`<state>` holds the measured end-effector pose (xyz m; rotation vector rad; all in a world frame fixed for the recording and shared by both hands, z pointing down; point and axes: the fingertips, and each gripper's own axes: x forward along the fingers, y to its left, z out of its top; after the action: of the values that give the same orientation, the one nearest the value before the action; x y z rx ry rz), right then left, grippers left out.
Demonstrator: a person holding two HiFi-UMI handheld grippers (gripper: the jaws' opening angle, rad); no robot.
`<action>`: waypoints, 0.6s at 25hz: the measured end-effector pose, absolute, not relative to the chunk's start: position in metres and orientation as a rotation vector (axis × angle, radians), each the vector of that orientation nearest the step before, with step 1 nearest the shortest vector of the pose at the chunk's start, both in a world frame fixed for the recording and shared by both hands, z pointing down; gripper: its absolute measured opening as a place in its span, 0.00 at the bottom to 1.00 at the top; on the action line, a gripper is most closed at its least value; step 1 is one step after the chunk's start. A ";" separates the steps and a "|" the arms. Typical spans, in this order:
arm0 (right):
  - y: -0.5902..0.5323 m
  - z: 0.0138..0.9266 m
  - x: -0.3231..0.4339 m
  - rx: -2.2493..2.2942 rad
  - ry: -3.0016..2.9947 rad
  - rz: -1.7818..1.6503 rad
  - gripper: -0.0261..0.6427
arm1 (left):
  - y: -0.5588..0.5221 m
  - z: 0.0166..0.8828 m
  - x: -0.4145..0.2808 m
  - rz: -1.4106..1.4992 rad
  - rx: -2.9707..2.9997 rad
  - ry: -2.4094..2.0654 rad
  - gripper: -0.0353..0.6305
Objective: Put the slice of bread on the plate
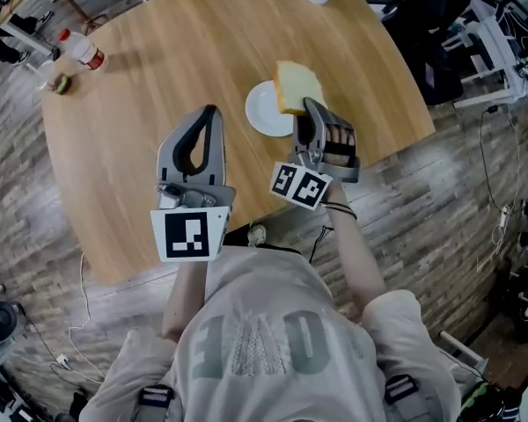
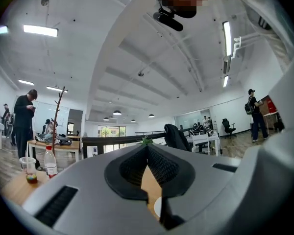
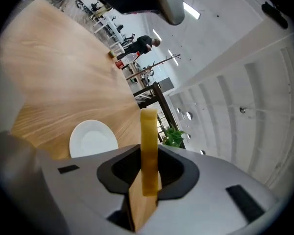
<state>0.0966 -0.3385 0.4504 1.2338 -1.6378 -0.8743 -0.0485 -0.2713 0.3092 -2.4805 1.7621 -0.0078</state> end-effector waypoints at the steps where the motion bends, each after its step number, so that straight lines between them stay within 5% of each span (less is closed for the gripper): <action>1: -0.343 0.458 0.097 1.226 -1.623 -0.870 0.17 | -0.271 0.315 -0.049 -0.032 -2.473 1.773 0.07; 15: -0.376 0.519 0.083 1.077 -1.491 -0.874 0.17 | -0.275 0.348 -0.062 -0.095 -2.484 1.844 0.07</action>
<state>0.0832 -0.3756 0.5187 1.0770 -1.4908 -0.8738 -0.0625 -0.2754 0.3484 -2.4835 1.8441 -0.0949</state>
